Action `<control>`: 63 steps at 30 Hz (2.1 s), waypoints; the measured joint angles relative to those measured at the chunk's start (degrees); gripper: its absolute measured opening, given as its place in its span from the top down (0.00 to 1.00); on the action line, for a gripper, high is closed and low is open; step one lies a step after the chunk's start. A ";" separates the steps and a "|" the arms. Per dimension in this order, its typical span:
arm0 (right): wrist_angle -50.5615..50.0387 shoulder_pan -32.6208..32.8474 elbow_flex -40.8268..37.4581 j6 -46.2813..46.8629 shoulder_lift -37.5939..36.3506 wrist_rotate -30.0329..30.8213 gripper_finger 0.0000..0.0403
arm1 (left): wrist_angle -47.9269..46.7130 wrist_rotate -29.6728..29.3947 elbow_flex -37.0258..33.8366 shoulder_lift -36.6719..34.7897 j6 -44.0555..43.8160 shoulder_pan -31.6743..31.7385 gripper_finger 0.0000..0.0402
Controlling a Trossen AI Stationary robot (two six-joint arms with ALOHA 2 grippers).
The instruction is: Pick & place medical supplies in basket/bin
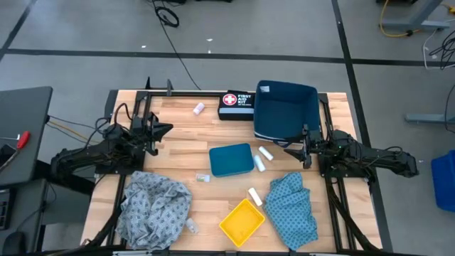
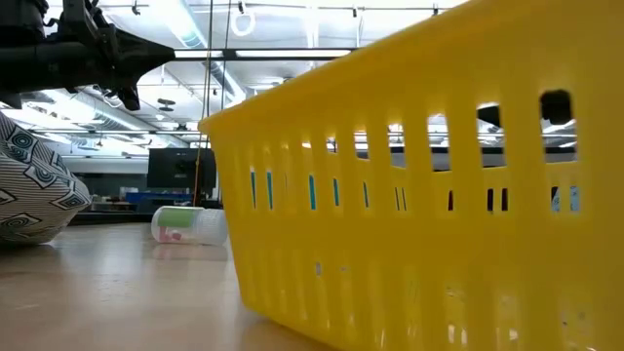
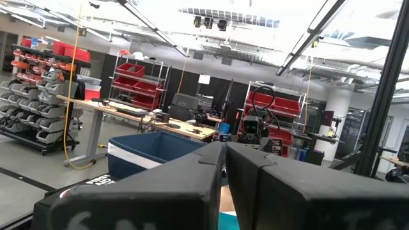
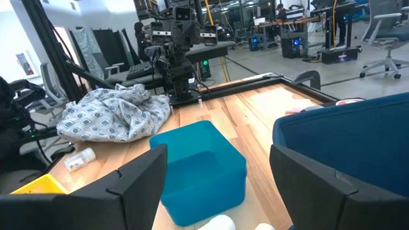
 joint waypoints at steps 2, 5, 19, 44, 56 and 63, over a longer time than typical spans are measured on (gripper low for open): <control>0.00 0.00 0.00 0.00 0.00 -0.01 0.29 | 0.01 0.00 0.02 0.00 0.00 -0.01 0.94; 0.01 0.02 0.00 0.00 0.02 0.00 0.29 | 0.01 0.00 0.02 0.02 -0.02 -0.02 0.94; 0.02 0.01 -0.01 0.00 0.00 -0.01 0.29 | 0.02 0.00 0.02 0.02 0.00 -0.02 0.94; 0.02 0.02 0.00 0.00 0.02 0.55 0.29 | 0.00 0.53 0.01 0.00 -6.37 -0.02 0.94; 0.15 0.00 0.00 0.04 0.00 0.59 0.29 | 0.00 0.31 0.00 0.04 -3.32 0.00 0.94; 4.13 0.01 -0.01 0.18 0.00 0.59 0.29 | -0.02 -0.38 0.00 0.04 0.06 0.00 0.94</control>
